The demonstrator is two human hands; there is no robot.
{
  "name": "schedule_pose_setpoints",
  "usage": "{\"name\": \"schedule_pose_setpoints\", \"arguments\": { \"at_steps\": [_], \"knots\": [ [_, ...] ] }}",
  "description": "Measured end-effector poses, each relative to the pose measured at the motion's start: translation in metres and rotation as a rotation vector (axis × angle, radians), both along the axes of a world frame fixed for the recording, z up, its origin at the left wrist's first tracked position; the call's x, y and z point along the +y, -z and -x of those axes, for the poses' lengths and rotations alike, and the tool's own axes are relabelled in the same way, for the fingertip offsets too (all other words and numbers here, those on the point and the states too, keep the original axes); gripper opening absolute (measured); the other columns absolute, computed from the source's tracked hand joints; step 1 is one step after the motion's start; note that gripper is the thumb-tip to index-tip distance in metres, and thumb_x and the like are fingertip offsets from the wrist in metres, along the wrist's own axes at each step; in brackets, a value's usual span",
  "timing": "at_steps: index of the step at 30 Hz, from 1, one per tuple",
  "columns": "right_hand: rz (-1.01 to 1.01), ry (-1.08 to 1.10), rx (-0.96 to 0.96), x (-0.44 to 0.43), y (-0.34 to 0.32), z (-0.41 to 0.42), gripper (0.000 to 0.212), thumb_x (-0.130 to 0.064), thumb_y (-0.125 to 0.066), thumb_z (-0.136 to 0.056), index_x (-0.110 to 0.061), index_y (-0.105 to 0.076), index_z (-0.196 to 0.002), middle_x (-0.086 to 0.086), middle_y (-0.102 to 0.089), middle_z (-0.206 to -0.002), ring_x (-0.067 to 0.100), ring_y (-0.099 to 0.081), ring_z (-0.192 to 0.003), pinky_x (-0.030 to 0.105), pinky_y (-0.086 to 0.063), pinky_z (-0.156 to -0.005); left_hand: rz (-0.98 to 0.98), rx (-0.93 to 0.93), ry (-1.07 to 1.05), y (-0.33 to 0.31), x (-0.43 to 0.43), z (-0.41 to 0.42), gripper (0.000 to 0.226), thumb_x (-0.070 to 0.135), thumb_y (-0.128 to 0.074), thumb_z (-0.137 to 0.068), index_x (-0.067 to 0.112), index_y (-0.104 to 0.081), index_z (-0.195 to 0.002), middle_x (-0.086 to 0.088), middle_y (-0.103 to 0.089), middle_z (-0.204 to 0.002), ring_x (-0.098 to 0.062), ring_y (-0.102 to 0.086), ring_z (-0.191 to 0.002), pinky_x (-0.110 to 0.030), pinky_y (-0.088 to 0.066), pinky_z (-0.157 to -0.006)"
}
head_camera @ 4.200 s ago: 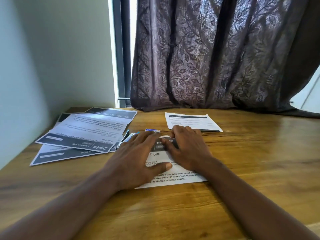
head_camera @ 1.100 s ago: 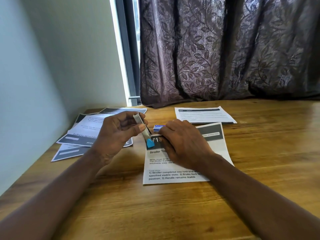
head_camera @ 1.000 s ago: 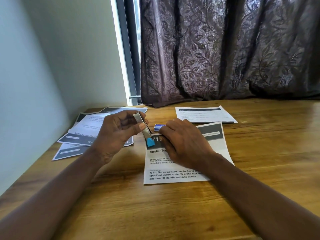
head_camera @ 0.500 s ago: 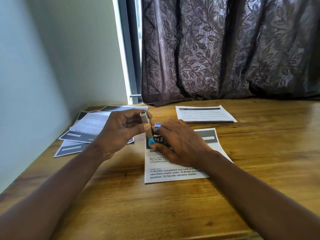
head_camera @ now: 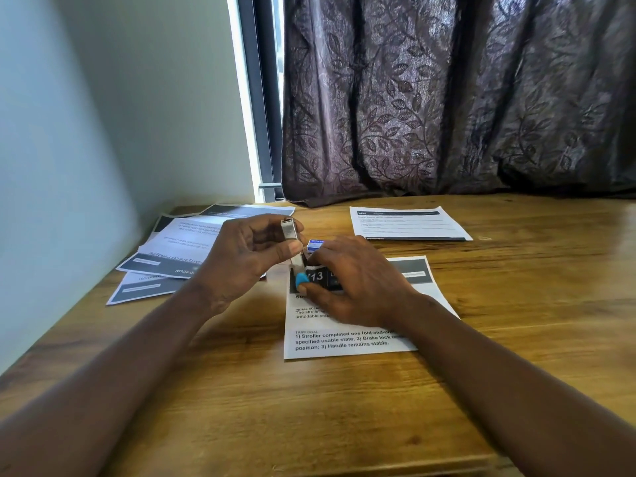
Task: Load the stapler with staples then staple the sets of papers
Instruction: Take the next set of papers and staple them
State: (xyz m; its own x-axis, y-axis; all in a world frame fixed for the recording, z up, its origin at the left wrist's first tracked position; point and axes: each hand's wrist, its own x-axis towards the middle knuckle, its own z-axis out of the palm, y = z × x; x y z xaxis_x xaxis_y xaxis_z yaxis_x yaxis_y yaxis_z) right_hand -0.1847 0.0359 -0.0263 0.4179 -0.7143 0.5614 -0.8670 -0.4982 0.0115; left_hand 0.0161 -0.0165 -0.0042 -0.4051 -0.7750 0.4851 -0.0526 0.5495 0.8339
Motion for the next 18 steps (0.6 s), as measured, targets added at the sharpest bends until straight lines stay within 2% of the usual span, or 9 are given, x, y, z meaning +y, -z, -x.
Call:
{"name": "schedule_pose_setpoints", "arguments": {
  "at_steps": [3,6,8,10,12,14,16,18],
  "knots": [
    [-0.097,0.018,-0.023,0.0,-0.001,0.0,0.059,-0.064,-0.052,-0.09,-0.016,-0.062,-0.124,0.005,-0.067,-0.117,0.022,-0.056,-0.109,0.038,-0.039,-0.097,-0.029,0.066,-0.08,0.001,-0.003,-0.001,0.028,0.027,-0.075,-0.077,0.025,-0.074,-0.105,0.011,-0.08,-0.096,-0.012,-0.076,-0.096,-0.026,-0.061,-0.082],
    [-0.078,0.025,-0.051,-0.002,0.002,0.001,0.045,-0.05,-0.056,-0.094,-0.018,-0.062,-0.126,0.003,-0.066,-0.122,0.021,-0.055,-0.114,0.032,-0.034,-0.097,-0.046,0.191,-0.182,-0.004,-0.009,-0.006,0.017,0.016,-0.071,-0.091,0.022,-0.076,-0.106,0.0,-0.08,-0.096,-0.022,-0.074,-0.095,-0.034,-0.061,-0.084],
    [-0.049,0.016,-0.076,-0.004,0.003,0.002,0.034,-0.039,-0.058,-0.096,-0.017,-0.064,-0.12,0.002,-0.068,-0.117,0.02,-0.056,-0.109,0.029,-0.033,-0.093,-0.001,0.168,-0.258,-0.006,-0.014,-0.011,0.013,0.016,-0.069,-0.095,0.025,-0.078,-0.099,-0.007,-0.078,-0.092,-0.026,-0.07,-0.088,-0.038,-0.059,-0.084],
    [-0.038,0.011,-0.092,-0.005,0.004,0.002,0.027,-0.034,-0.057,-0.096,-0.016,-0.065,-0.115,0.003,-0.069,-0.113,0.021,-0.056,-0.105,0.029,-0.033,-0.088,0.136,-0.064,-0.358,-0.005,-0.019,-0.015,0.011,0.026,-0.07,-0.094,0.022,-0.08,-0.091,-0.008,-0.075,-0.083,-0.028,-0.066,-0.08,-0.04,-0.056,-0.074],
    [-0.033,0.012,-0.103,-0.006,0.004,0.002,0.023,-0.03,-0.055,-0.096,-0.015,-0.066,-0.109,0.003,-0.069,-0.107,0.022,-0.057,-0.1,0.028,-0.032,-0.082,0.254,-0.317,-0.438,0.001,-0.02,-0.017,0.022,0.034,-0.07,-0.093,0.014,-0.08,-0.094,-0.005,-0.076,-0.084,-0.022,-0.067,-0.078,-0.036,-0.054,-0.069],
    [-0.03,0.009,-0.112,-0.006,0.004,0.002,0.02,-0.03,-0.053,-0.096,-0.016,-0.064,-0.105,0.002,-0.068,-0.102,0.021,-0.055,-0.095,0.026,-0.028,-0.078,0.344,-0.502,-0.451,0.006,-0.02,-0.018,0.033,0.045,-0.066,-0.089,0.016,-0.08,-0.097,0.001,-0.074,-0.081,-0.015,-0.064,-0.074,-0.035,-0.052,-0.065],
    [-0.028,0.011,-0.114,-0.006,0.004,0.001,0.02,-0.031,-0.051,-0.096,-0.016,-0.062,-0.102,0.001,-0.066,-0.098,0.02,-0.053,-0.092,0.028,-0.032,-0.077,0.346,-0.652,-0.427,0.007,-0.019,-0.017,0.043,0.054,-0.06,-0.081,0.023,-0.081,-0.101,0.009,-0.068,-0.08,-0.01,-0.06,-0.074,-0.033,-0.047,-0.063],
    [-0.019,0.015,-0.106,-0.006,0.004,0.001,0.021,-0.033,-0.048,-0.097,-0.017,-0.061,-0.101,0.001,-0.065,-0.097,0.02,-0.052,-0.091,0.033,-0.037,-0.078,0.297,-0.757,-0.395,0.009,-0.018,-0.015,0.05,0.06,-0.057,-0.079,0.026,-0.08,-0.108,0.008,-0.07,-0.088,-0.012,-0.062,-0.081,-0.033,-0.051,-0.07]
  ]
}}
